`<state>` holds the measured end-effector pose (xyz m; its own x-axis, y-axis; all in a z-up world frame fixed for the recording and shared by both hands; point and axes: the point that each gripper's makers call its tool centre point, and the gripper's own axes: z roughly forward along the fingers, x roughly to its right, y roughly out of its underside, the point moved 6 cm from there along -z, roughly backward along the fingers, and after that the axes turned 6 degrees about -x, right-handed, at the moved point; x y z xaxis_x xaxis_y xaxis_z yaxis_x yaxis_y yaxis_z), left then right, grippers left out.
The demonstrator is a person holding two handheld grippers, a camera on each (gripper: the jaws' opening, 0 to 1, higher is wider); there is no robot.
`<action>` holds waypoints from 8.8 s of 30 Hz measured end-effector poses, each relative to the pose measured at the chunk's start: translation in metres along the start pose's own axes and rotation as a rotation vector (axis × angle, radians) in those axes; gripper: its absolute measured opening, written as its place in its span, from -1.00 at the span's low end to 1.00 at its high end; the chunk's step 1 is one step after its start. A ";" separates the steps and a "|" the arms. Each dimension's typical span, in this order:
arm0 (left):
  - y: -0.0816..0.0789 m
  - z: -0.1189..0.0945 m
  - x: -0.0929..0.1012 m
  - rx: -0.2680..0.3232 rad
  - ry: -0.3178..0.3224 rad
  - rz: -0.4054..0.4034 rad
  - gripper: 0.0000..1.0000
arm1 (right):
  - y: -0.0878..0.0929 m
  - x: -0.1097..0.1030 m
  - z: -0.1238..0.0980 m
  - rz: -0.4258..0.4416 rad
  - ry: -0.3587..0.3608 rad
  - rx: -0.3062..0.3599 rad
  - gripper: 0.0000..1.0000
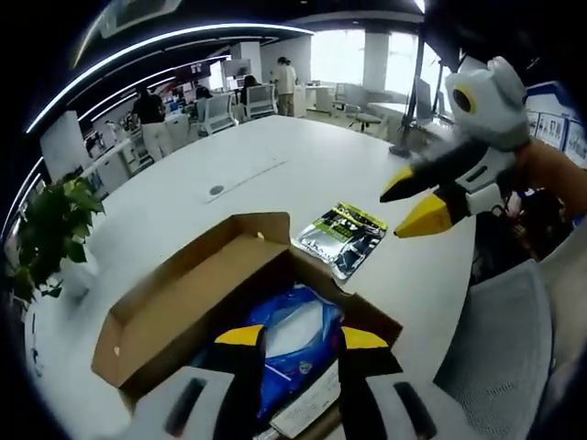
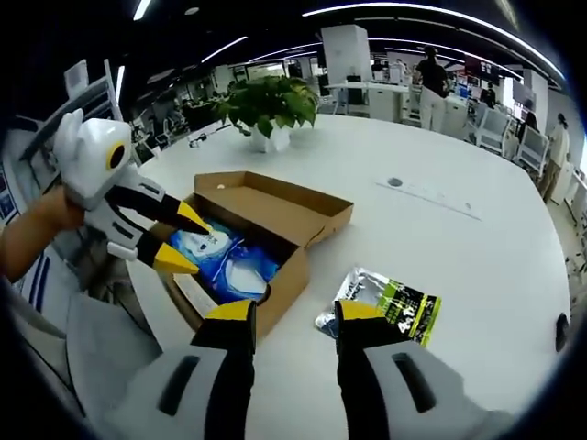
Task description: Operate the shoe box by opening the lid, removing the specified soft item, and placing it in the target area until the item is outside and the box remains undamaged.
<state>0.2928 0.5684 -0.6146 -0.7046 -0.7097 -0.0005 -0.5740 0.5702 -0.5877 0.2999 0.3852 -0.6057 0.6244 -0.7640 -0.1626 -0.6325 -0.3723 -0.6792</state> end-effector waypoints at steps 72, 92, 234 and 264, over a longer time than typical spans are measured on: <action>0.169 -0.053 -0.105 -0.052 -0.255 -0.623 -0.86 | -0.028 -0.090 0.171 -0.228 -0.259 -0.167 -0.49; 0.169 -0.050 -0.106 -0.048 -0.248 -0.627 -0.86 | -0.031 -0.099 0.199 -0.164 -0.256 -0.219 -0.72; 0.048 -0.005 -0.042 0.024 0.088 -0.557 -0.96 | -0.012 -0.013 0.049 0.172 -0.112 0.049 -1.00; -0.019 0.015 0.012 0.107 0.144 -0.480 -0.97 | 0.007 0.056 -0.006 0.266 -0.045 0.069 -1.00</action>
<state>0.3017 0.5425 -0.6154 -0.4271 -0.8124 0.3970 -0.8061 0.1432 -0.5742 0.3277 0.3366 -0.6159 0.4612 -0.8053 -0.3726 -0.7452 -0.1237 -0.6552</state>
